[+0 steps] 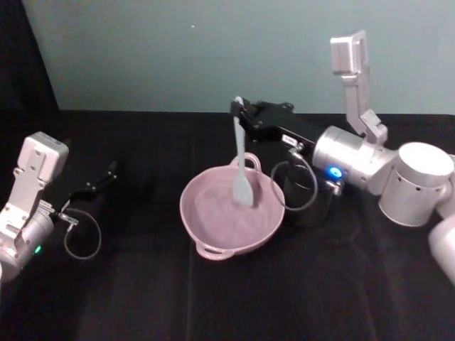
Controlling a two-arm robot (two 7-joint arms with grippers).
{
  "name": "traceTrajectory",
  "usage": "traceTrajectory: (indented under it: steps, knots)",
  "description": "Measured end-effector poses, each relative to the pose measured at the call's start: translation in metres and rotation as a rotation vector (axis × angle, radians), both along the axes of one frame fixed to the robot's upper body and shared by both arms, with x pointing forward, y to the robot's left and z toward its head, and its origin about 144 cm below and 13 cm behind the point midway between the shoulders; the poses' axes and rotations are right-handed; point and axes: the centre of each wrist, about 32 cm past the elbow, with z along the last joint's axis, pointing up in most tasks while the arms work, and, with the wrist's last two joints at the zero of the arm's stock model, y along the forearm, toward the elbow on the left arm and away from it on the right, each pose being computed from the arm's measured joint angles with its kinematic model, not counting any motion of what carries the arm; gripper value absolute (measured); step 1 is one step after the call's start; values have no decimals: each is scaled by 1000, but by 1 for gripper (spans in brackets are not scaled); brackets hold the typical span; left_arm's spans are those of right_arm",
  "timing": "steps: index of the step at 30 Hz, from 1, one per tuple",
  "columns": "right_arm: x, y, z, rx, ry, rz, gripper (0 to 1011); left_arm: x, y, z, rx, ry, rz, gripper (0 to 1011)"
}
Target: Use the one hand to pick up the spoon and stir the clear water in the bowl.
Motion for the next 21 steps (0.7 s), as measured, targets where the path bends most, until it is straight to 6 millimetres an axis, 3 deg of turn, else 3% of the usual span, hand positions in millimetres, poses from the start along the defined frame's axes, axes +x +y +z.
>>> traceTrajectory:
  steps: [10, 21]
  knots:
    - [-27, -12, 6, -10, 30, -17, 109, 0, 0, 0, 0, 0, 0, 1011]
    - [-42, 9, 0, 14, 40, 62, 109, 0, 0, 0, 0, 0, 0, 1011]
